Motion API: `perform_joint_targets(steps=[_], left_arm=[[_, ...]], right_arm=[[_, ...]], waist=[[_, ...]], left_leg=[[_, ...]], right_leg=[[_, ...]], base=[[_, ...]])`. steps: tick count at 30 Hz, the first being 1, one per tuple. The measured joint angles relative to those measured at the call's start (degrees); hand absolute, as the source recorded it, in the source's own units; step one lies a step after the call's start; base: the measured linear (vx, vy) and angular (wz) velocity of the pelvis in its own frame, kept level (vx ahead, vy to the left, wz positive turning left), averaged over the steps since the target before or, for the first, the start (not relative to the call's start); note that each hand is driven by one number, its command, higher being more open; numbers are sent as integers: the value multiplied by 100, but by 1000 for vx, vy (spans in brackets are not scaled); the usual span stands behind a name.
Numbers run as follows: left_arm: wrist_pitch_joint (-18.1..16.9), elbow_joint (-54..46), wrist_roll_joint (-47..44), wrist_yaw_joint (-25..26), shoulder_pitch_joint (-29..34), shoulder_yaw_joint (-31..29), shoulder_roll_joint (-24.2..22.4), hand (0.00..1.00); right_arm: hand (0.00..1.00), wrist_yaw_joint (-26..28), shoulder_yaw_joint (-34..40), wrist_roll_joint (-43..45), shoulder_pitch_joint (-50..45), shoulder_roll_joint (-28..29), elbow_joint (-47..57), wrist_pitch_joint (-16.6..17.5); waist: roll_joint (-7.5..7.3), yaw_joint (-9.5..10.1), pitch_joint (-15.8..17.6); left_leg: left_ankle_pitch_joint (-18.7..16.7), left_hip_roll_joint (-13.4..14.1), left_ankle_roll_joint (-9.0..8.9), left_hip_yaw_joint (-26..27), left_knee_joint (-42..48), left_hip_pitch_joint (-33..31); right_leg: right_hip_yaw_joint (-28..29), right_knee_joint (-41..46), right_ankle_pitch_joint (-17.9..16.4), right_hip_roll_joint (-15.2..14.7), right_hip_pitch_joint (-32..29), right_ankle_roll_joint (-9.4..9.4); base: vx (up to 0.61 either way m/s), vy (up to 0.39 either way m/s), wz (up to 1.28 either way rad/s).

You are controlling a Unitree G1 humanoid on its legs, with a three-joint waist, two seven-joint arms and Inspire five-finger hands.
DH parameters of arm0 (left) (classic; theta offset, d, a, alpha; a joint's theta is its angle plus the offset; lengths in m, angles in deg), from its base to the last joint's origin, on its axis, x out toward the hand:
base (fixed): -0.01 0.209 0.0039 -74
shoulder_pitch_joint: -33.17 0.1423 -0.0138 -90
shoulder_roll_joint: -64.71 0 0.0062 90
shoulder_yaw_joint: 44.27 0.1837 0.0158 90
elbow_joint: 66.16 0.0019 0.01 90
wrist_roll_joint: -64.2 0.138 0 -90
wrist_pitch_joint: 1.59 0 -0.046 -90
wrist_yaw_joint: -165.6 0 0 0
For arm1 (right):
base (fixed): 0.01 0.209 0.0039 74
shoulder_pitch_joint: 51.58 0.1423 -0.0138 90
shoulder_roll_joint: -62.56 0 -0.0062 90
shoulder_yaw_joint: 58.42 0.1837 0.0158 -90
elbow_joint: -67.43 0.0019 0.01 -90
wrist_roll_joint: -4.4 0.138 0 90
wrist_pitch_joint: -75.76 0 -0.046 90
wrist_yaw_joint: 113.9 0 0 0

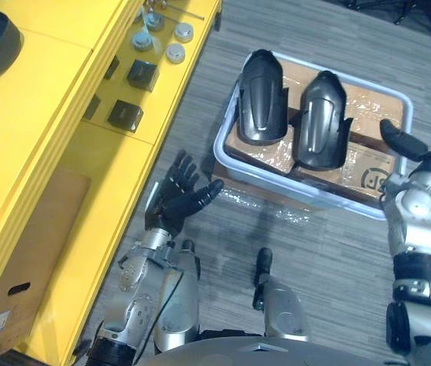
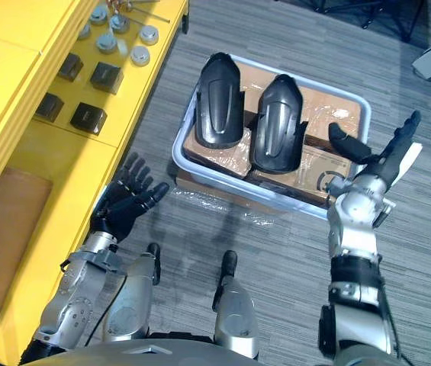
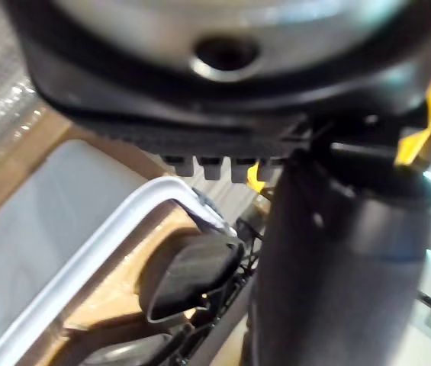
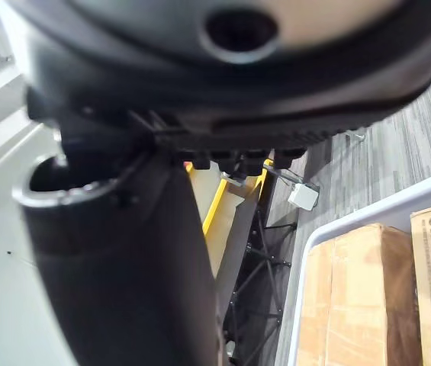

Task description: Walk over and take three plastic housings, then place them on the shelf

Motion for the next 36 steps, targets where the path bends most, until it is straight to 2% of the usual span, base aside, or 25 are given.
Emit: perform_joint_targets(steps=[3,6,7,13,16,17,23,27,32,36], left_arm=[[-3,385,-5,25,-243,160,-39,100],[-110,637,-9,98,-388,173,-56,100],[-167,790,-13,162,-550,218,-97,100],[-427,1169,-65,382,-853,439,-278,100],[-462,1190,-146,462,-903,516,-388,100],[-474,1199,-242,505,-957,561,-448,100],[-602,1207,-262,650,-1156,642,-628,100],[-713,1200,-400,682,-1150,609,-633,100],[-694,1198,-1792,468,-1095,587,-709,100],[-577,1199,-2695,84,-917,419,-717,100]], right_arm=[[100,264,-95,33,470,-441,-824,-176],[100,399,-290,34,811,-648,-1407,-345],[100,488,-376,36,987,-841,-1670,-463],[100,955,-742,28,1730,-1439,-2108,-918],[100,1212,-928,18,1978,-1530,-2151,-1072],[0,1320,-1018,-40,1992,-1554,-2151,-1134],[0,1412,-1196,-548,2199,-1806,-2126,-1391],[0,1405,-1312,-1708,2296,-1886,-2004,-1800],[0,1391,-1398,-2405,2377,-1790,-2005,-2568],[0,1391,-1218,-2254,2378,-1584,-1951,-2800]], waist=[[130,125,82],[230,176,143],[331,270,195],[642,459,324],[689,483,343],[702,523,341],[711,587,343],[710,578,343],[699,598,342],[684,594,343]], left_leg=[[-7,-9,14,-28,175,-224],[-13,-16,29,-91,294,-381],[-14,-22,43,-113,374,-478],[62,-42,126,-153,576,-980],[177,-108,155,-142,556,-1259],[220,-109,160,-129,554,-1355],[315,-142,173,-109,599,-1662],[386,-110,123,-129,587,-1797],[449,-94,83,-190,564,-1772],[460,-110,83,-123,535,-1586]], right_leg=[[-1,98,22,-8,-175,16],[-32,197,22,-5,-296,18],[-57,264,22,-6,-379,18],[-67,585,28,-46,-904,37],[-63,750,27,-128,-1258,46],[-58,844,16,-164,-1402,62],[-51,1335,-125,-283,-1891,92],[-64,1695,-287,-306,-2168,43],[-152,1925,-413,-327,-2184,-8],[-145,2082,-490,-402,-2099,-20]], base=[[-30,59,1],[-37,59,6],[-47,42,5],[-65,29,0],[-62,7,3],[-54,-6,1],[-51,-11,2],[-37,-42,2],[-8,-43,12],[1,-5,2]])
